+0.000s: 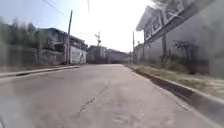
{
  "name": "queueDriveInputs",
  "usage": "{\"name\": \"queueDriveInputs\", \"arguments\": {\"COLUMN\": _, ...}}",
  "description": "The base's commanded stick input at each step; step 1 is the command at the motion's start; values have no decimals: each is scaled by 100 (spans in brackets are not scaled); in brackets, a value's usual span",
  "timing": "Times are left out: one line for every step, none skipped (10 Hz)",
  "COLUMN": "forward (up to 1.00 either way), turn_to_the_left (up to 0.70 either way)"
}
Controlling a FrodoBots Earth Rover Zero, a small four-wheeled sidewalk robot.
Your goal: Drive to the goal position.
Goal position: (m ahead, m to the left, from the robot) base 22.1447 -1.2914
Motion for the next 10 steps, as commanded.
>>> {"name": "queueDriveInputs", "arguments": {"forward": 85, "turn_to_the_left": 0}}
{"name": "queueDriveInputs", "arguments": {"forward": 85, "turn_to_the_left": 0}}
{"name": "queueDriveInputs", "arguments": {"forward": 85, "turn_to_the_left": 0}}
{"name": "queueDriveInputs", "arguments": {"forward": 85, "turn_to_the_left": -2}}
{"name": "queueDriveInputs", "arguments": {"forward": 85, "turn_to_the_left": -12}}
{"name": "queueDriveInputs", "arguments": {"forward": 85, "turn_to_the_left": -32}}
{"name": "queueDriveInputs", "arguments": {"forward": 85, "turn_to_the_left": -34}}
{"name": "queueDriveInputs", "arguments": {"forward": 85, "turn_to_the_left": -29}}
{"name": "queueDriveInputs", "arguments": {"forward": 85, "turn_to_the_left": -5}}
{"name": "queueDriveInputs", "arguments": {"forward": 85, "turn_to_the_left": -2}}
